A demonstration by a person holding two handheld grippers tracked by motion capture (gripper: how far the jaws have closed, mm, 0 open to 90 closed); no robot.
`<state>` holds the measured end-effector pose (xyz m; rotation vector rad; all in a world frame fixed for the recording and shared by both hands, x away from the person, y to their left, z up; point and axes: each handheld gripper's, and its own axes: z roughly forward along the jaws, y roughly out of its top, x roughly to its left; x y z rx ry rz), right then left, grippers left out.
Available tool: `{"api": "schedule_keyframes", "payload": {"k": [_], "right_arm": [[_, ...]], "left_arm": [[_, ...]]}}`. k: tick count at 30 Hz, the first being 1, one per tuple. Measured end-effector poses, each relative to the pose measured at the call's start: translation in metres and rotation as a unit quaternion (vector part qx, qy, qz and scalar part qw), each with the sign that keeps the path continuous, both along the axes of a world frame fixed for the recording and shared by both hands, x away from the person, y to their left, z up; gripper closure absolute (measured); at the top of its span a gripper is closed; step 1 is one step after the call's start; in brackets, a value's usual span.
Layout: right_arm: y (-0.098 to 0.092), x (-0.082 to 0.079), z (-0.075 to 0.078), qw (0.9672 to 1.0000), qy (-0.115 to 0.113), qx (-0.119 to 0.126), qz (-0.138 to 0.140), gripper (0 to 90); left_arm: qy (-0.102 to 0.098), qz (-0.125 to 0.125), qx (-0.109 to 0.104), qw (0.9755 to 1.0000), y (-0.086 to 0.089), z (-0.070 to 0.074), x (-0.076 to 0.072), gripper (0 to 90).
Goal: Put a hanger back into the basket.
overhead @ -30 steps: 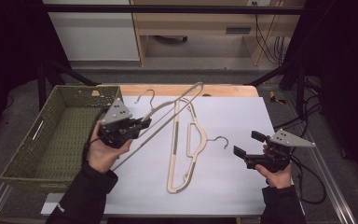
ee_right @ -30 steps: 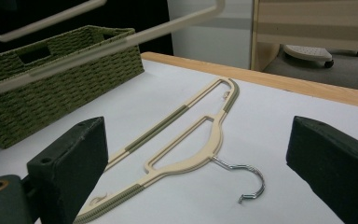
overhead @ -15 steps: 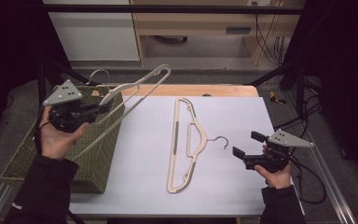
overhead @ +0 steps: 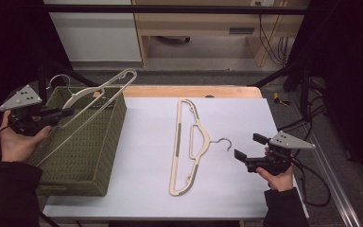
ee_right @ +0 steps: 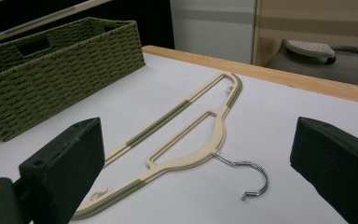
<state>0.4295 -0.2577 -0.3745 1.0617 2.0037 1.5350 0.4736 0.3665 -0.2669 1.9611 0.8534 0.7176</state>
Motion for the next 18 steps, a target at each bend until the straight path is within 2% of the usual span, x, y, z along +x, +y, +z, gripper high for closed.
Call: {"api": "schedule_keyframes", "payload": {"k": [2, 3, 7, 8, 18], "right_arm": [[0.000, 0.000, 0.000, 1.0000, -0.001, 0.000, 0.001, 3.5], [0.000, 0.000, 0.000, 1.0000, -0.001, 0.000, 0.000, 3.5], [0.000, 0.000, 0.000, 1.0000, 0.001, 0.000, -0.001, 3.5], [0.000, 0.000, 0.000, 1.0000, 0.000, -0.001, 0.000, 3.5], [-0.001, 0.000, 0.001, 1.0000, -0.002, -0.002, 0.001, 3.5]], "left_arm": [[0.002, 0.005, -0.001, 1.0000, 0.003, -0.002, 0.001, 85.8], [0.015, 0.013, -0.007, 0.9998, 0.013, -0.008, 0.002, 85.8], [0.022, 0.023, -0.012, 0.9994, 0.024, -0.015, 0.005, 85.8], [0.028, 0.030, -0.019, 0.9990, 0.029, -0.020, 0.007, 85.8], [0.058, 0.037, -0.025, 0.9973, 0.039, -0.040, 0.015, 85.8]]}}
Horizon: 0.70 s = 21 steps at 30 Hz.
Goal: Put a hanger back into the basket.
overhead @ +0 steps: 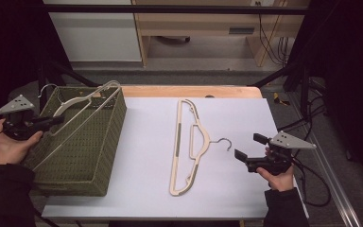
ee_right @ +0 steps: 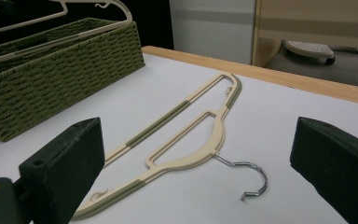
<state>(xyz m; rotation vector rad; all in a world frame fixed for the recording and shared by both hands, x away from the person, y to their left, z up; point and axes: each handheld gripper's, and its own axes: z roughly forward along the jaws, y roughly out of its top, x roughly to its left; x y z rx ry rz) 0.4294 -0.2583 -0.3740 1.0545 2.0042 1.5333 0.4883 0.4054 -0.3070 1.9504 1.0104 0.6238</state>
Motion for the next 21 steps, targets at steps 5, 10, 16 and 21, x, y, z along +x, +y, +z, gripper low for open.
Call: {"api": "schedule_keyframes", "payload": {"k": [5, 10, 16, 21], "right_arm": [[0.001, 0.000, 0.000, 1.0000, 0.003, 0.000, -0.001, 3.5], [0.003, 0.001, -0.002, 1.0000, 0.006, -0.004, 0.001, 3.5], [0.003, 0.003, -0.003, 1.0000, 0.007, -0.007, 0.003, 3.6], [0.004, 0.003, -0.004, 1.0000, 0.007, -0.006, 0.001, 3.7]], "left_arm": [[0.015, 0.011, -0.018, 0.9997, 0.005, -0.014, 0.002, 85.8], [0.039, 0.018, -0.016, 0.9990, 0.006, -0.025, 0.006, 85.8], [0.081, 0.021, -0.006, 0.9965, 0.001, -0.052, 0.015, 85.6], [0.088, 0.031, -0.011, 0.9955, 0.002, -0.064, 0.017, 84.9]]}}
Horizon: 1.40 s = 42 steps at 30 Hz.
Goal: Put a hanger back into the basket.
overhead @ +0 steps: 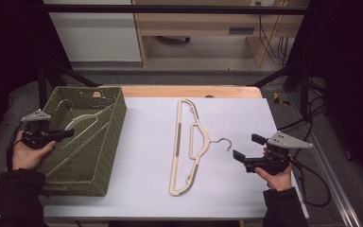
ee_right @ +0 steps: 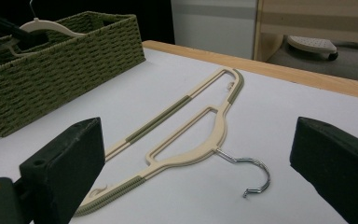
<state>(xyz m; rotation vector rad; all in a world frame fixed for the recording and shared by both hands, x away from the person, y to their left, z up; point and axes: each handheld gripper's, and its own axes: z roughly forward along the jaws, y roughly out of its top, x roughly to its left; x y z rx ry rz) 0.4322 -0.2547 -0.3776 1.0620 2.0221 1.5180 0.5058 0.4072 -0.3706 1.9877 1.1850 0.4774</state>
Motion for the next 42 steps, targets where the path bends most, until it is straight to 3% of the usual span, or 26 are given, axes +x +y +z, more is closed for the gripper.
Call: {"api": "schedule_keyframes", "payload": {"k": [5, 6, 7, 10, 12, 14, 15, 16, 19, 21, 31, 35, 39, 42], "right_arm": [[0.001, -0.001, 0.000, 1.0000, 0.002, 0.004, 0.002, 3.8], [0.000, -0.001, 0.000, 1.0000, 0.002, 0.003, 0.002, 3.7], [0.000, -0.001, 0.000, 1.0000, 0.002, 0.003, 0.002, 3.7], [0.001, -0.001, 0.000, 1.0000, 0.002, 0.002, 0.002, 3.8], [0.001, 0.000, 0.000, 1.0000, 0.001, 0.003, 0.001, 3.8], [0.002, 0.000, 0.000, 1.0000, 0.004, 0.002, 0.002, 3.8], [0.002, 0.000, 0.000, 1.0000, 0.004, 0.002, 0.002, 3.8], [0.003, 0.001, -0.001, 1.0000, 0.004, -0.001, 0.005, 3.8], [0.003, 0.001, -0.002, 1.0000, 0.004, -0.004, 0.006, 3.8], [0.004, 0.001, -0.002, 1.0000, 0.005, -0.003, 0.005, 3.8], [0.004, 0.001, -0.002, 1.0000, 0.006, -0.003, 0.004, 3.8], [0.004, 0.001, -0.002, 1.0000, 0.005, -0.003, 0.004, 3.7], [0.004, 0.001, -0.002, 1.0000, 0.006, -0.003, 0.005, 3.7], [0.004, 0.001, -0.002, 1.0000, 0.005, -0.003, 0.005, 3.8]], "left_arm": [[0.000, 0.030, 0.001, 0.9995, 0.004, -0.002, 0.001, 83.1], [-0.002, 0.054, 0.008, 0.9985, 0.007, -0.003, 0.001, 82.7], [-0.002, 0.054, 0.008, 0.9985, 0.007, -0.003, 0.001, 82.2], [0.008, 0.091, 0.035, 0.9952, 0.013, -0.005, 0.001, 81.3], [0.016, 0.095, 0.044, 0.9944, 0.014, -0.006, 0.002, 80.5], [0.031, 0.106, 0.067, 0.9917, 0.019, -0.013, 0.004, 80.1], [0.031, 0.106, 0.067, 0.9917, 0.019, -0.013, 0.004, 80.2], [0.030, 0.109, 0.047, 0.9924, 0.021, -0.014, 0.004, 80.4], [0.034, 0.112, 0.056, 0.9915, 0.022, -0.014, 0.005, 80.1], [0.039, 0.129, 0.059, 0.9892, 0.023, -0.016, 0.006, 77.8], [0.056, 0.145, 0.050, 0.9866, 0.030, -0.019, 0.007, 79.5], [0.066, 0.157, 0.049, 0.9841, 0.033, -0.021, 0.009, 79.0], [0.066, 0.157, 0.045, 0.9844, 0.033, -0.021, 0.009, 79.5], [0.050, 0.127, 0.030, 0.9902, 0.029, -0.017, 0.002, 80.5]]}}
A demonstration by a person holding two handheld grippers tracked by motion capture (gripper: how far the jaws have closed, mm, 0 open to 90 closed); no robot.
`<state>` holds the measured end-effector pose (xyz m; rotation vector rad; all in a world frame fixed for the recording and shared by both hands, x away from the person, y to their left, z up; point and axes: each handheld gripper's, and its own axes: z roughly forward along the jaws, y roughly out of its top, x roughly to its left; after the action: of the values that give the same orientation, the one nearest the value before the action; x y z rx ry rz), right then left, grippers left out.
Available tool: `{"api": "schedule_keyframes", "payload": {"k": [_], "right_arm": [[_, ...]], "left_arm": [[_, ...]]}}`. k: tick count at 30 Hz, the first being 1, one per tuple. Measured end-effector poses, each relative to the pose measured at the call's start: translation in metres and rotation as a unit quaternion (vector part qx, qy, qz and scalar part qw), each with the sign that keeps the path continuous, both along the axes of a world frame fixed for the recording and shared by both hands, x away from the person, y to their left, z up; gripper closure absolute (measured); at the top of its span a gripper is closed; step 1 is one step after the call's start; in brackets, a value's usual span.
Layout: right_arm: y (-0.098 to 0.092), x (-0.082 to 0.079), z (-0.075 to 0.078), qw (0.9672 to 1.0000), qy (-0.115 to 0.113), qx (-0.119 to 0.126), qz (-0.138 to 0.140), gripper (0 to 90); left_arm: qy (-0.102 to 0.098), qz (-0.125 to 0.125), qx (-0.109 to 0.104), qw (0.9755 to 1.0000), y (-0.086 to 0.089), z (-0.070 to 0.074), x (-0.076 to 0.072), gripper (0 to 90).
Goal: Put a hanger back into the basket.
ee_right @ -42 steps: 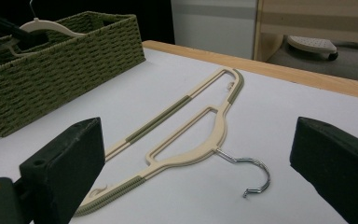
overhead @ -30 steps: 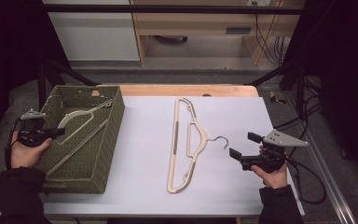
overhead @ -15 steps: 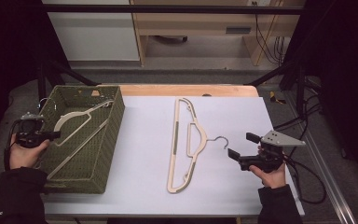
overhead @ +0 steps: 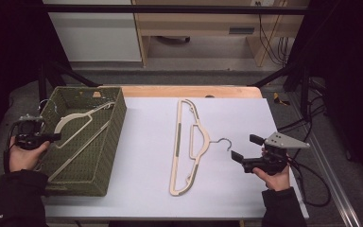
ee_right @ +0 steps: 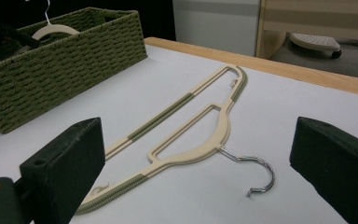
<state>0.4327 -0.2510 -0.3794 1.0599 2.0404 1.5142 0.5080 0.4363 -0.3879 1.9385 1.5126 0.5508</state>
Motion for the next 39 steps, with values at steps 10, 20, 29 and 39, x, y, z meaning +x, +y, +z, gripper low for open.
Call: {"api": "schedule_keyframes", "payload": {"k": [10, 20, 29, 39], "right_arm": [[0.000, -0.001, 0.001, 1.0000, -0.002, 0.002, -0.001, 3.8], [0.000, -0.002, 0.002, 1.0000, -0.003, 0.001, -0.001, 3.8], [-0.001, -0.002, 0.002, 1.0000, -0.005, 0.001, 0.001, 3.8], [-0.001, -0.003, 0.003, 1.0000, -0.005, 0.002, 0.002, 3.8]], "left_arm": [[-0.022, -0.116, 0.005, 0.9930, -0.026, 0.005, -0.020, 84.3], [-0.031, -0.160, 0.076, 0.9837, -0.047, 0.005, -0.029, 84.5], [-0.017, -0.207, 0.087, 0.9743, -0.053, 0.003, -0.030, 82.7], [0.022, -0.255, 0.117, 0.9597, -0.069, -0.004, -0.027, 75.7]]}}
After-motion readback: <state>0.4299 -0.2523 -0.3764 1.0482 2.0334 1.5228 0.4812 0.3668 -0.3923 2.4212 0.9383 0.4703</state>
